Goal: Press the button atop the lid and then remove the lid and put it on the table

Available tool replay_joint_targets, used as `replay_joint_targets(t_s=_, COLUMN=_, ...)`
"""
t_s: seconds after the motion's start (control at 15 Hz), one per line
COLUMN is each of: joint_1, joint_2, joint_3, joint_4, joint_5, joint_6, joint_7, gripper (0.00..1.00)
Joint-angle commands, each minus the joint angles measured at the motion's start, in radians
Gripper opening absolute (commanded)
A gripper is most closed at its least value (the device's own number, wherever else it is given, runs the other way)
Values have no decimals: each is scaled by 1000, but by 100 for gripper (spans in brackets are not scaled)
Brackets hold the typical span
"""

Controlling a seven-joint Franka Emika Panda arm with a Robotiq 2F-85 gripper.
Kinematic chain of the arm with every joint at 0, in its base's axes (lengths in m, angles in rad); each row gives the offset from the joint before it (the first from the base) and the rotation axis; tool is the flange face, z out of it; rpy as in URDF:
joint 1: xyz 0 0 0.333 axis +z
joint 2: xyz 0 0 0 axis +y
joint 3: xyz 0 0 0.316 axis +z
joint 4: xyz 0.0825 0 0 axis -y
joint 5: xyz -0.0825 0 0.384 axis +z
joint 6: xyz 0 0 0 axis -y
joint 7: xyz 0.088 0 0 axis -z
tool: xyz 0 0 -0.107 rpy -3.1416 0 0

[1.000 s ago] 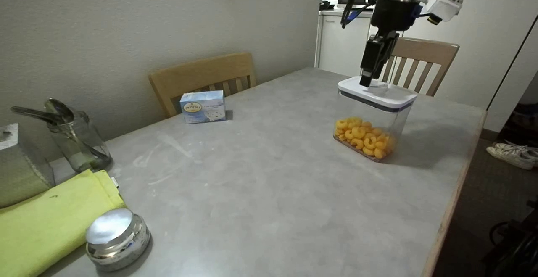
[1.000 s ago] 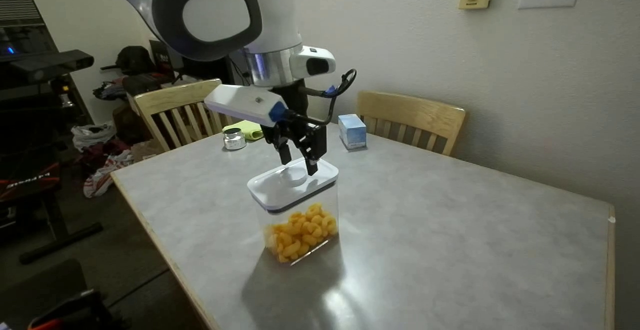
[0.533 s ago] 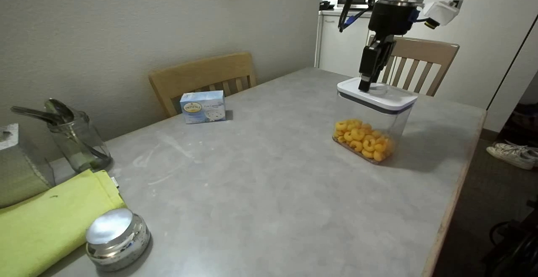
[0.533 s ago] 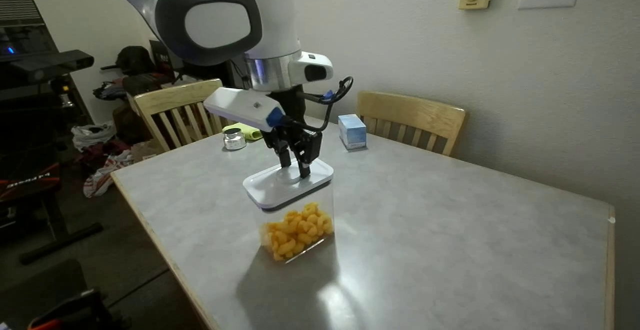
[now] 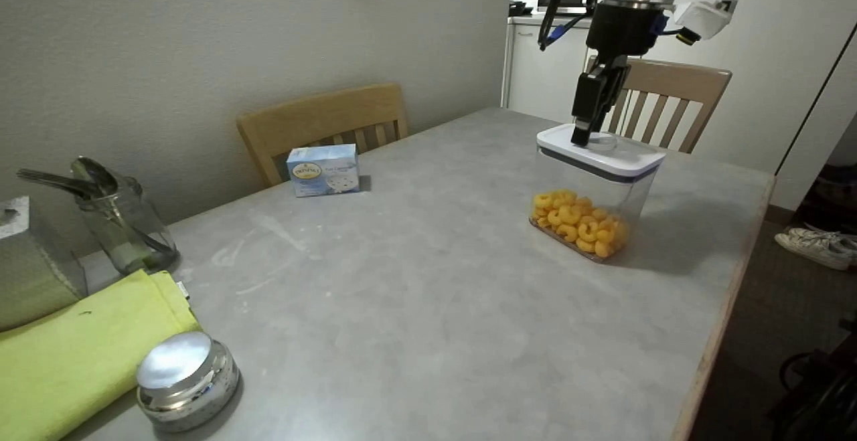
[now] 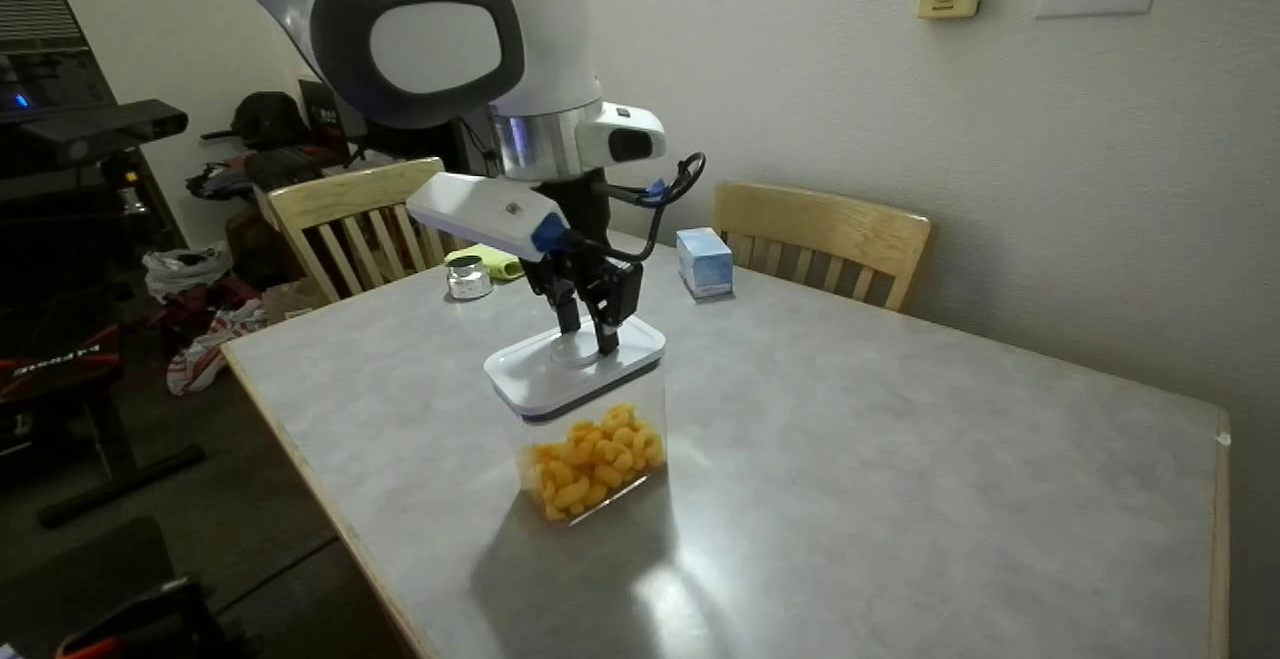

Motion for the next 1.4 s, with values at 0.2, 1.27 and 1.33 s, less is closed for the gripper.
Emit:
replay_joint_targets(t_s=0.2, joint_1=-7, joint_2=12, joint_3=4, joint_4=12, joint_5=-16, joint_6=-45, joint_7=30, gripper=65)
replay_joint_targets(t_s=1.27, joint_1=36, joint_2=-22, joint_3=4, joint_4=25, joint_5=-100, joint_6=-189, joint_7=346, gripper=29)
replay_joint_targets(t_s=1.33, joint_1=38, joint_2=-22, joint_3=3, joint_4=27, joint_5=-106, joint_6=-192, joint_7=357, gripper=29)
